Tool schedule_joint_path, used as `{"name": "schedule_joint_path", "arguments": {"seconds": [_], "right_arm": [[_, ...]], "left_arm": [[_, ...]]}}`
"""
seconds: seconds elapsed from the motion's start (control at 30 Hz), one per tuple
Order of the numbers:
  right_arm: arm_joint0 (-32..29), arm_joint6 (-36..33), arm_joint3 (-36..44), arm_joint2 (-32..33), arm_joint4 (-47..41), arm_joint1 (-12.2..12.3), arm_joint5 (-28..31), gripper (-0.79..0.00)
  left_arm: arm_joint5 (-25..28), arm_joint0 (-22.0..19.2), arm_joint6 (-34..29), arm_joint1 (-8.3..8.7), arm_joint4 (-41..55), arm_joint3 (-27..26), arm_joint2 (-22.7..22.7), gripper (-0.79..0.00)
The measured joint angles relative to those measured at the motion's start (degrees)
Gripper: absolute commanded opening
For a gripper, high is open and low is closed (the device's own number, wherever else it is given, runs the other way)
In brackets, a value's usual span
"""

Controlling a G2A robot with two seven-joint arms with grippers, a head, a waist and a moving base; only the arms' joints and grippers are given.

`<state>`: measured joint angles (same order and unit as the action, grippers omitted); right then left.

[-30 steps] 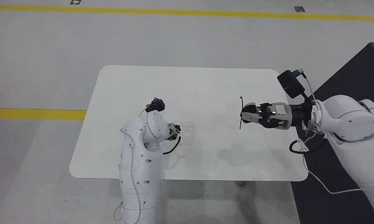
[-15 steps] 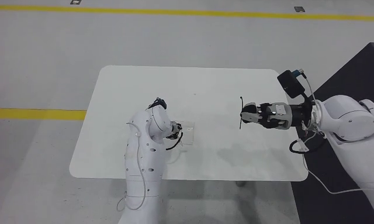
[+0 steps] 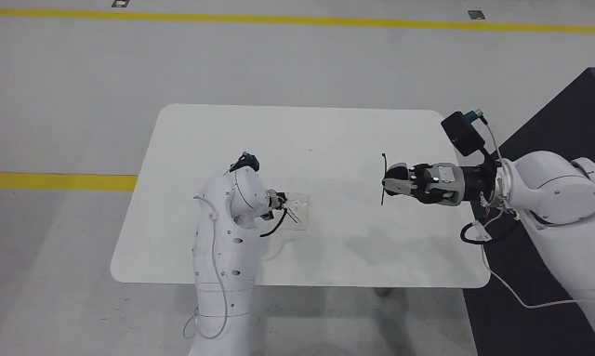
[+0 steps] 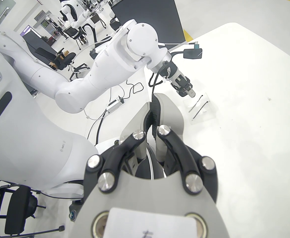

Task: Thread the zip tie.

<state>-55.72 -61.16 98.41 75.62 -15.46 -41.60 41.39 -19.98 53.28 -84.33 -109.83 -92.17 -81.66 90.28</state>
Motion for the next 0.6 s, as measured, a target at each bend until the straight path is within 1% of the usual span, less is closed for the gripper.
{"name": "schedule_joint_path", "arguments": {"seconds": [0.1, 0.17, 0.33, 0.37, 0.43, 0.47, 0.53, 0.57, 0.6], "right_arm": [[0.0, 0.0, 0.0, 0.0, 0.0, 0.0, 0.0, -0.785], [0.0, 0.0, 0.0, 0.0, 0.0, 0.0, 0.0, -0.785], [0.0, 0.0, 0.0, 0.0, 0.0, 0.0, 0.0, -0.785], [0.0, 0.0, 0.0, 0.0, 0.0, 0.0, 0.0, -0.785], [0.0, 0.0, 0.0, 0.0, 0.0, 0.0, 0.0, -0.785], [0.0, 0.0, 0.0, 0.0, 0.0, 0.0, 0.0, -0.785], [0.0, 0.0, 0.0, 0.0, 0.0, 0.0, 0.0, -0.785], [0.0, 0.0, 0.0, 0.0, 0.0, 0.0, 0.0, -0.785], [0.0, 0.0, 0.0, 0.0, 0.0, 0.0, 0.0, -0.785]], "left_arm": [[0.27, 0.36, -0.27, 0.06, 0.53, -0.13, -0.84, -0.551], [0.42, 0.54, -0.42, 0.07, 0.89, -0.1, -1.78, -0.57], [0.13, 1.15, -0.12, 0.09, 2.38, -0.95, -4.15, -0.551], [-0.1, 1.17, 0.1, 0.09, 2.73, -0.92, -4.42, -0.536], [-0.81, 0.93, 0.81, 0.05, 3.79, -0.17, -4.69, -0.496], [-1.18, 0.72, 1.18, 0.02, 4.31, 0.49, -4.66, -0.456], [-2.06, -0.09, 2.07, -0.1, 5.15, 2.5, -4.49, -0.422], [-2.49, -0.46, 2.49, -0.16, 5.39, 3.29, -4.37, -0.32], [-2.96, -0.72, 2.97, -0.22, 5.73, 4.02, -4.15, -0.262]]}}
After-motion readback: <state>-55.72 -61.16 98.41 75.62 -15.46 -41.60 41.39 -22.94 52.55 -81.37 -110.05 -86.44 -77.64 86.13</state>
